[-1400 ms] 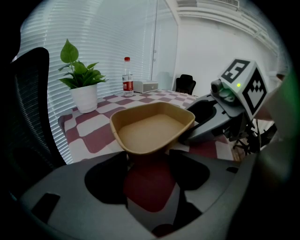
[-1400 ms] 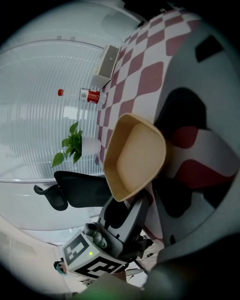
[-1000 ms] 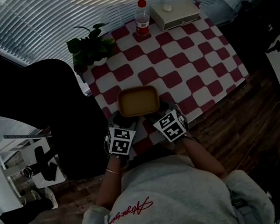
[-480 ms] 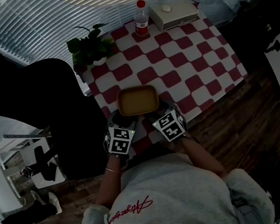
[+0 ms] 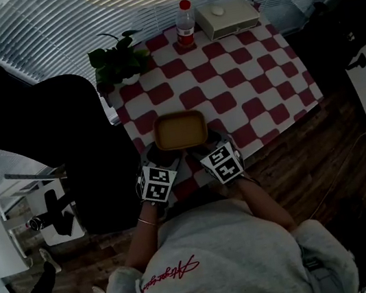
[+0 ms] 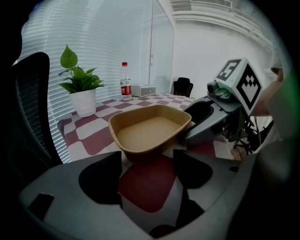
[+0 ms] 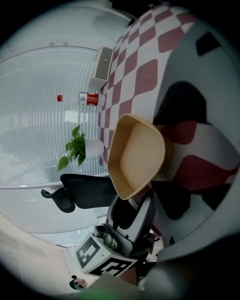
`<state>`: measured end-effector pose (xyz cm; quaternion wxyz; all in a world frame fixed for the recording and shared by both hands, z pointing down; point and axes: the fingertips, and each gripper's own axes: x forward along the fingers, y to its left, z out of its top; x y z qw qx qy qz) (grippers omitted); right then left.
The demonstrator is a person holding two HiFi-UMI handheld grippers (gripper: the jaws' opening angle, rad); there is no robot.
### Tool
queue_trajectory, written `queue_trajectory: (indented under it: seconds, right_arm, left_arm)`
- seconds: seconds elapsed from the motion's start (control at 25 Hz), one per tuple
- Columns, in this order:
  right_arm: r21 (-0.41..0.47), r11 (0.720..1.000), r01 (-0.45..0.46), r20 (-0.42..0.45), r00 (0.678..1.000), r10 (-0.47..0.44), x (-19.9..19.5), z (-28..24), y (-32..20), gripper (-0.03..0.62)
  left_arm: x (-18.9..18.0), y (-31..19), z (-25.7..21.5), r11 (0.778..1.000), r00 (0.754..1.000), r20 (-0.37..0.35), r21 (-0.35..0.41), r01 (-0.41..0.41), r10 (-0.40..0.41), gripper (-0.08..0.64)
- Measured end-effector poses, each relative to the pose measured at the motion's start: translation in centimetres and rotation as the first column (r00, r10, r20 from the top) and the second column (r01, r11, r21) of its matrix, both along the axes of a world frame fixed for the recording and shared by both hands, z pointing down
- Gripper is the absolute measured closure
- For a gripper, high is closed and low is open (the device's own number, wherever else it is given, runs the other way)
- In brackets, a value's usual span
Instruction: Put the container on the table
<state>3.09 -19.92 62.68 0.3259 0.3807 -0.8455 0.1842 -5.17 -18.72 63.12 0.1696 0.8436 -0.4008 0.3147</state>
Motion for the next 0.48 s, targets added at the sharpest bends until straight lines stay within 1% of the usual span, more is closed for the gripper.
queue_trajectory:
  seconds: [0.12, 0.32, 0.48]
  right_arm:
    - [-0.004, 1.000, -0.017, 0.011, 1.000, 0.017, 0.4, 0.0, 0.0, 0.230]
    - [0.030, 0.999, -0.024, 0.026, 0.999, 0.023, 0.6, -1.2, -0.1, 0.229]
    - [0.049, 0.999, -0.009, 0.027, 1.000, 0.008, 0.5, -1.7, 0.0, 0.229]
  left_arm:
    - [-0.1, 0.1, -0.2, 1.000, 1.000, -0.012, 0.011, 0.014, -0.014, 0.222]
    - [0.0, 0.3, -0.4, 0.999, 1.000, -0.006, 0.032, 0.005, -0.005, 0.221]
    - [-0.3, 0.2, -0.9, 0.997, 1.000, -0.011, 0.076, 0.023, -0.023, 0.221]
